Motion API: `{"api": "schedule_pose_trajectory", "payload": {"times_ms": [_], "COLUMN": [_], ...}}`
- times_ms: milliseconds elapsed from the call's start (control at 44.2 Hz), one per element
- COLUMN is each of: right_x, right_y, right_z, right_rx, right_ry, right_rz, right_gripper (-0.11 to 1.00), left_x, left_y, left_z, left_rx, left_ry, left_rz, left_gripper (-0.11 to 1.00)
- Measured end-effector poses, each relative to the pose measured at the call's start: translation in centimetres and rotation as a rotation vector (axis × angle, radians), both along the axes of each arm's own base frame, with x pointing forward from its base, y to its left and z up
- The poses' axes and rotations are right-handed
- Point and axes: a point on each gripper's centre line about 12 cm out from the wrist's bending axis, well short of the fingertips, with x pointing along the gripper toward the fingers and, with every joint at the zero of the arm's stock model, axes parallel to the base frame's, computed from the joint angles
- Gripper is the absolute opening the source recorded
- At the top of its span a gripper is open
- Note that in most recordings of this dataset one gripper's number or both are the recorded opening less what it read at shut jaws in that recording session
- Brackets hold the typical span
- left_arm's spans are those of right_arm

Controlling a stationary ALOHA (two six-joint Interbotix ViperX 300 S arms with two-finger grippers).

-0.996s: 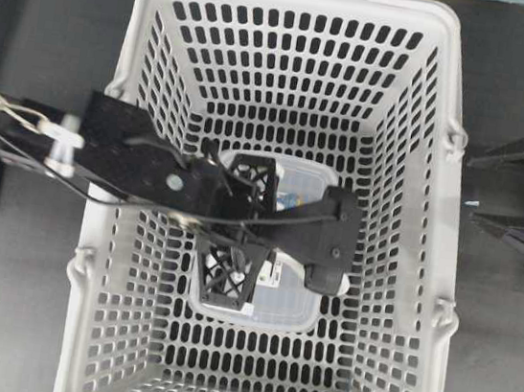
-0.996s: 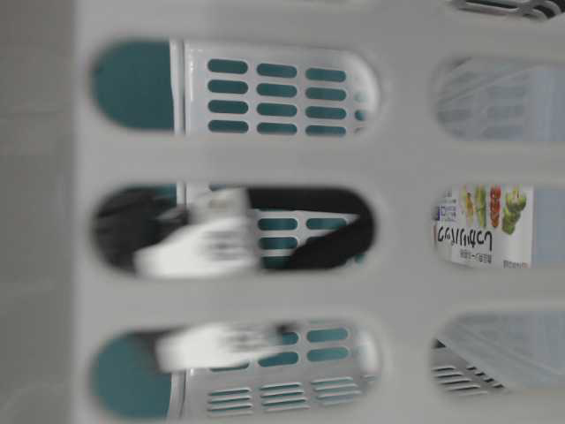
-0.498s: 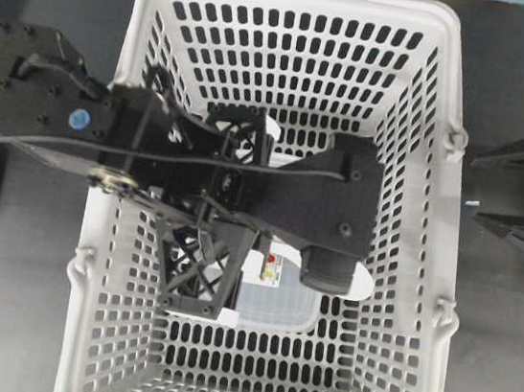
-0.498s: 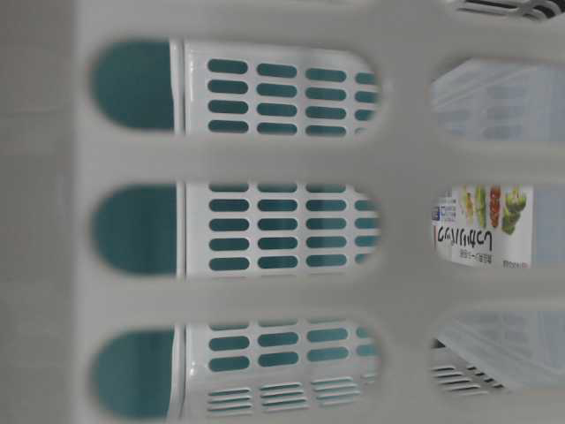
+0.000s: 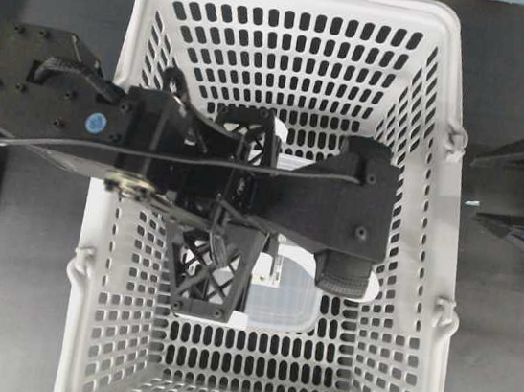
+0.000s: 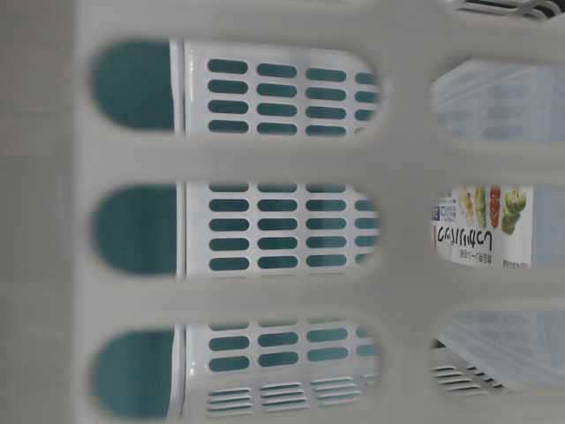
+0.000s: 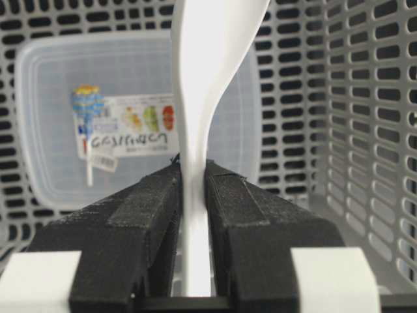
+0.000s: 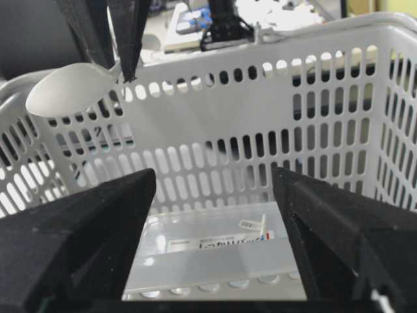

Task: Pick up the chinese spoon from the shopping basket with the left arm.
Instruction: 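Lift the gripped white spoon upward out of the container with the left gripper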

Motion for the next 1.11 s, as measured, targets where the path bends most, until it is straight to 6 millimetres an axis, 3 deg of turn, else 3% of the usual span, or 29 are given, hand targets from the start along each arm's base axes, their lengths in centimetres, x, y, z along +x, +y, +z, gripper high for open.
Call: {"api": "schedule_pose_trajectory", "payload": {"times_ms": [1109], "right_x": [-0.1], "right_y": [0.0], "right_z": [-0.2], "right_rx": [0.0], "right_ry": [0.003], "right_rz": [0.0], "right_gripper": [0.7], "left_x": [0.6], "left_y": [0.2], "left_z": [-1.1], "left_rx": [-0.019], "left_ry": [0.026], "left_rz": [0.06], "left_gripper": [0.11]}}
